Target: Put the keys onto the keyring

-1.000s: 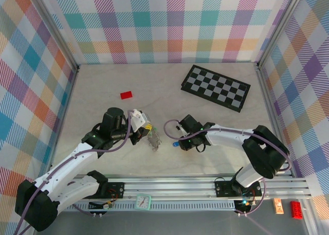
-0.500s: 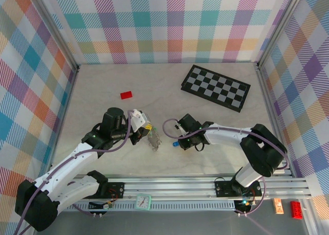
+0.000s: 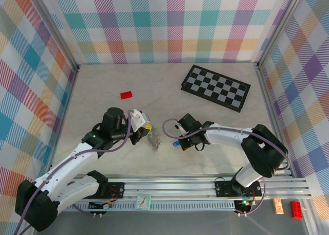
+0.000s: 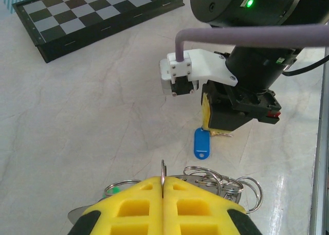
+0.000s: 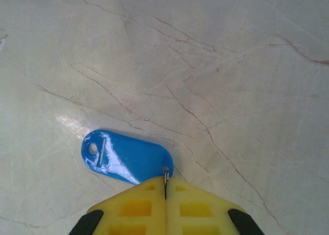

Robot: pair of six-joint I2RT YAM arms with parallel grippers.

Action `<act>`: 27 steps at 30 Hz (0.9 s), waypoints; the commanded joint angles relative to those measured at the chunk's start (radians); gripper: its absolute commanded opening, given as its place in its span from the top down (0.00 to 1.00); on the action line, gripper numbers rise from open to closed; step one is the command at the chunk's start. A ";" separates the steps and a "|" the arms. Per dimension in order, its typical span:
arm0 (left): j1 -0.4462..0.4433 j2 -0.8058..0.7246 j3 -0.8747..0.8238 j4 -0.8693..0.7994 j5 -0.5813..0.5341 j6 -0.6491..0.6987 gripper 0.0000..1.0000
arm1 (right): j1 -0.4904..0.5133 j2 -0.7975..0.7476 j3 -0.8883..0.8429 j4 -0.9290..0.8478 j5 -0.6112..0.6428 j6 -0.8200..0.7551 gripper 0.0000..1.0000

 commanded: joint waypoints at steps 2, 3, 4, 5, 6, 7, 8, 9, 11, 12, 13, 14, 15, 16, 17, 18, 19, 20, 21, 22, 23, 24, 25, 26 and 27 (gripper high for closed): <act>-0.006 -0.023 -0.007 0.012 -0.003 0.020 1.00 | -0.002 -0.096 -0.005 0.000 0.008 -0.027 1.00; -0.007 -0.023 -0.006 0.012 -0.003 0.020 1.00 | -0.002 -0.112 -0.013 0.008 0.007 -0.032 1.00; -0.006 -0.022 -0.006 0.012 -0.003 0.020 1.00 | -0.002 -0.128 -0.025 0.018 0.002 -0.035 1.00; -0.006 -0.021 -0.006 0.012 -0.003 0.018 1.00 | -0.002 -0.138 -0.034 0.027 -0.001 -0.038 1.00; -0.006 -0.022 -0.005 0.014 -0.002 0.018 1.00 | -0.002 -0.143 -0.040 0.031 -0.005 -0.039 1.00; -0.006 -0.021 -0.005 0.014 -0.002 0.018 1.00 | -0.003 -0.141 -0.042 0.032 -0.013 -0.036 1.00; -0.006 -0.019 -0.005 0.014 -0.004 0.018 1.00 | -0.002 -0.135 -0.044 0.029 -0.022 -0.034 1.00; -0.006 -0.020 -0.005 0.014 -0.004 0.018 1.00 | -0.003 -0.124 -0.043 0.030 -0.033 -0.030 1.00; -0.006 -0.020 -0.005 0.014 -0.006 0.018 1.00 | -0.002 -0.107 -0.039 0.033 -0.049 -0.021 1.00; -0.006 -0.020 -0.005 0.014 -0.006 0.018 1.00 | -0.002 -0.104 -0.038 0.037 -0.053 -0.016 1.00; -0.006 -0.021 -0.005 0.014 -0.006 0.017 1.00 | -0.002 -0.106 -0.038 0.044 -0.056 -0.013 1.00; -0.006 -0.020 -0.005 0.014 -0.005 0.017 1.00 | -0.002 -0.113 -0.041 0.057 -0.058 -0.012 1.00; -0.006 -0.021 -0.005 0.014 -0.004 0.017 1.00 | -0.002 -0.123 -0.042 0.066 -0.058 -0.013 1.00; -0.006 -0.023 -0.005 0.014 -0.004 0.017 1.00 | -0.002 -0.135 -0.047 0.078 -0.059 -0.019 1.00; -0.006 -0.024 -0.005 0.015 -0.003 0.017 1.00 | -0.002 -0.151 -0.050 0.090 -0.060 -0.029 1.00; -0.006 -0.024 -0.005 0.017 -0.003 0.017 1.00 | -0.003 -0.165 -0.053 0.100 -0.059 -0.038 1.00; -0.006 -0.026 -0.006 0.019 0.000 0.017 1.00 | -0.002 -0.182 -0.061 0.116 -0.055 -0.051 1.00; -0.006 -0.029 -0.009 0.025 0.004 0.016 1.00 | -0.003 -0.200 -0.068 0.132 -0.054 -0.064 1.00; -0.006 -0.030 -0.011 0.031 0.008 0.015 1.00 | -0.002 -0.216 -0.074 0.150 -0.053 -0.079 1.00; -0.006 -0.031 -0.014 0.036 0.012 0.014 1.00 | -0.002 -0.234 -0.083 0.172 -0.057 -0.098 1.00; -0.006 -0.032 -0.015 0.040 0.016 0.014 1.00 | -0.002 -0.250 -0.089 0.189 -0.066 -0.122 1.00; -0.006 -0.032 -0.016 0.040 0.019 0.014 1.00 | -0.001 -0.264 -0.094 0.205 -0.081 -0.145 1.00; -0.006 -0.034 -0.014 0.040 0.021 0.014 1.00 | -0.002 -0.278 -0.097 0.223 -0.103 -0.171 1.00; -0.006 -0.034 -0.014 0.041 0.025 0.014 1.00 | -0.002 -0.289 -0.099 0.239 -0.128 -0.198 1.00; -0.006 -0.034 -0.014 0.041 0.026 0.014 1.00 | -0.002 -0.296 -0.097 0.249 -0.152 -0.220 1.00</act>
